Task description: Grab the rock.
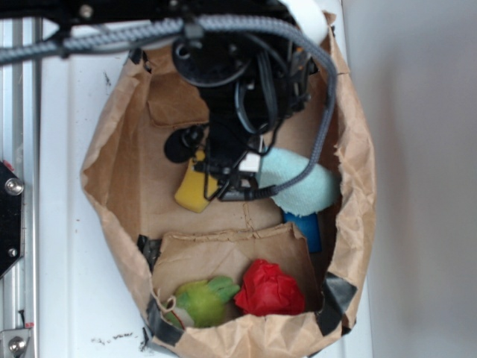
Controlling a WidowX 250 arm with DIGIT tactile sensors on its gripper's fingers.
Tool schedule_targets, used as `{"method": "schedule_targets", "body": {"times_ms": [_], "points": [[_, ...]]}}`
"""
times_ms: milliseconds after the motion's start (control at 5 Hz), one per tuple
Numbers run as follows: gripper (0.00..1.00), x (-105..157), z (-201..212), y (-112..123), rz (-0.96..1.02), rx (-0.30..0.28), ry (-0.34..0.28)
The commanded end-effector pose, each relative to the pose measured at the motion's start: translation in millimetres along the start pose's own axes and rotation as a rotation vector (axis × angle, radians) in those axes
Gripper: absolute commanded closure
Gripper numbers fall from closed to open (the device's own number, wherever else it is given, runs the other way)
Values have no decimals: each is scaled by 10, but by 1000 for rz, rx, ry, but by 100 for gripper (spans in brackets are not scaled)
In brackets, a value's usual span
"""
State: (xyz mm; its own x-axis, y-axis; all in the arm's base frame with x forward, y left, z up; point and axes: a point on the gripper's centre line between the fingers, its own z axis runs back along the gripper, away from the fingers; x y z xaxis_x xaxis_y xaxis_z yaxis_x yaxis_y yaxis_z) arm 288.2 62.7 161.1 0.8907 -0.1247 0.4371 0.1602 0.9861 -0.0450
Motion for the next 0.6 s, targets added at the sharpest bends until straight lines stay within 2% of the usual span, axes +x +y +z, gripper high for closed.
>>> {"method": "schedule_targets", "body": {"times_ms": [0,200,400], "points": [[100,102,365,7,21,98,-12],[100,102,388,-34,65,124,39],[100,89,375,-32,73,130,43]]}}
